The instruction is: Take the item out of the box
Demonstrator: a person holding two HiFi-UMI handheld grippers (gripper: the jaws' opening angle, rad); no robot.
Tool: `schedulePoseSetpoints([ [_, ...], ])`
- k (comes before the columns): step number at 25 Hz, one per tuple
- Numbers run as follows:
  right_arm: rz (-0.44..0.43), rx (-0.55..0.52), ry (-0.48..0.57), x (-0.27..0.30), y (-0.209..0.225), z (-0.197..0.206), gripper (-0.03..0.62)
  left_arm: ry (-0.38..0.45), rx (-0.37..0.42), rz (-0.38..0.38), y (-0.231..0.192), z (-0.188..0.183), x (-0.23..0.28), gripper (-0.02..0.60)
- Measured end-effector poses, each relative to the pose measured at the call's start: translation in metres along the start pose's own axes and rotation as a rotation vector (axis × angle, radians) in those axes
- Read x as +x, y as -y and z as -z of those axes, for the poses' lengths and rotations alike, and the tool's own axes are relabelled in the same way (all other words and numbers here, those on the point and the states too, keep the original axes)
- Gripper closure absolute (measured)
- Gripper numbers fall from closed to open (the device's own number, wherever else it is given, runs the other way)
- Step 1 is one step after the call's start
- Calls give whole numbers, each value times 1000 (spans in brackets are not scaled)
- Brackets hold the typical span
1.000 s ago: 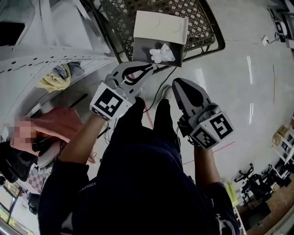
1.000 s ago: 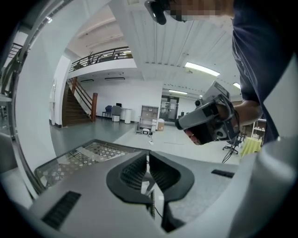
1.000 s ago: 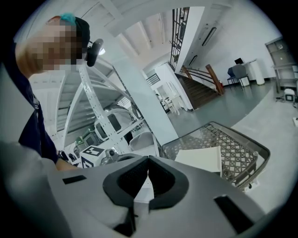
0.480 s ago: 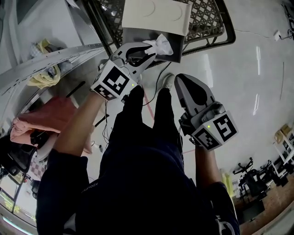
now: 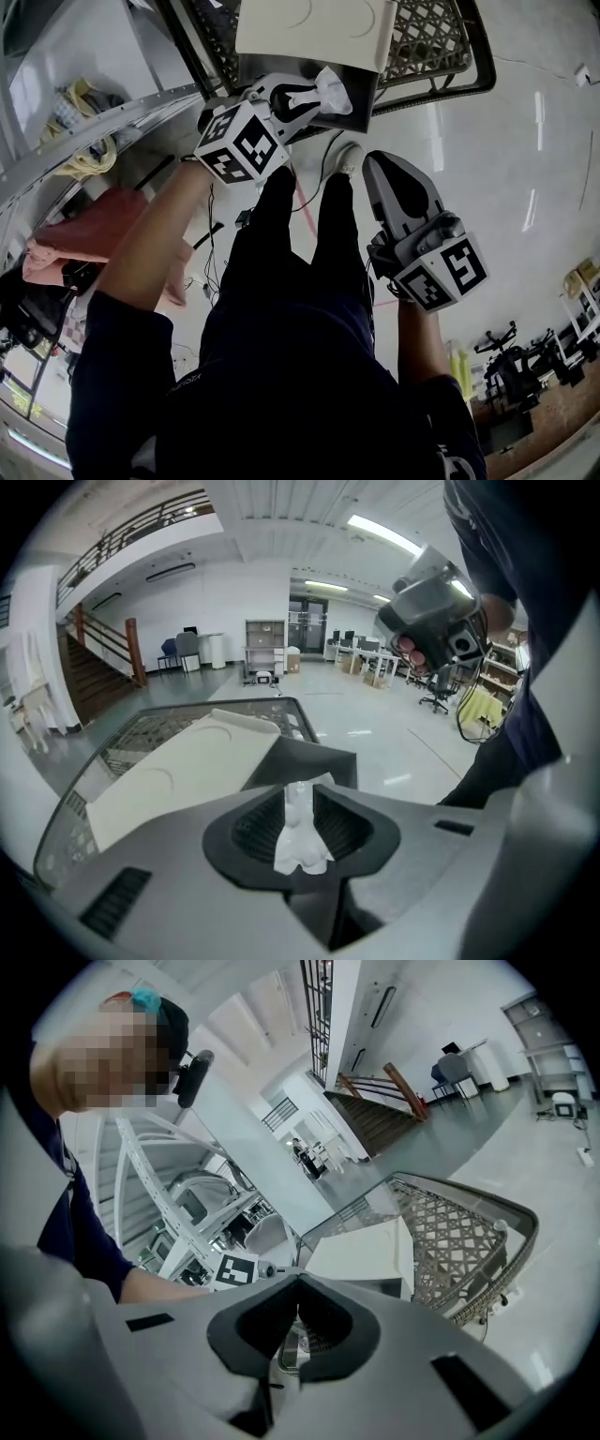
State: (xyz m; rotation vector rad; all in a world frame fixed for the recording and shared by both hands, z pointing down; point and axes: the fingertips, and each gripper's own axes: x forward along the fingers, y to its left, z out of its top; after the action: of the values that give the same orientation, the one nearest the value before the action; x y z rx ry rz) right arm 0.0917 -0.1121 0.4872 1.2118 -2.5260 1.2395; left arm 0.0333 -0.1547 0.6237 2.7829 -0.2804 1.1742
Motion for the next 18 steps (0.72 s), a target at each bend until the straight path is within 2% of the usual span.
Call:
schedulePoseSetpoints([
  [10,7,43,-17,0,17,13,569,-196,132,52,10,27,32,486],
  [14,8,46,-18,-1,17,14,569,-272,150,57,10,40,37,491],
  [18,15,43,-24,-4,20,14,569,-299,149,45,8,45,38,534],
])
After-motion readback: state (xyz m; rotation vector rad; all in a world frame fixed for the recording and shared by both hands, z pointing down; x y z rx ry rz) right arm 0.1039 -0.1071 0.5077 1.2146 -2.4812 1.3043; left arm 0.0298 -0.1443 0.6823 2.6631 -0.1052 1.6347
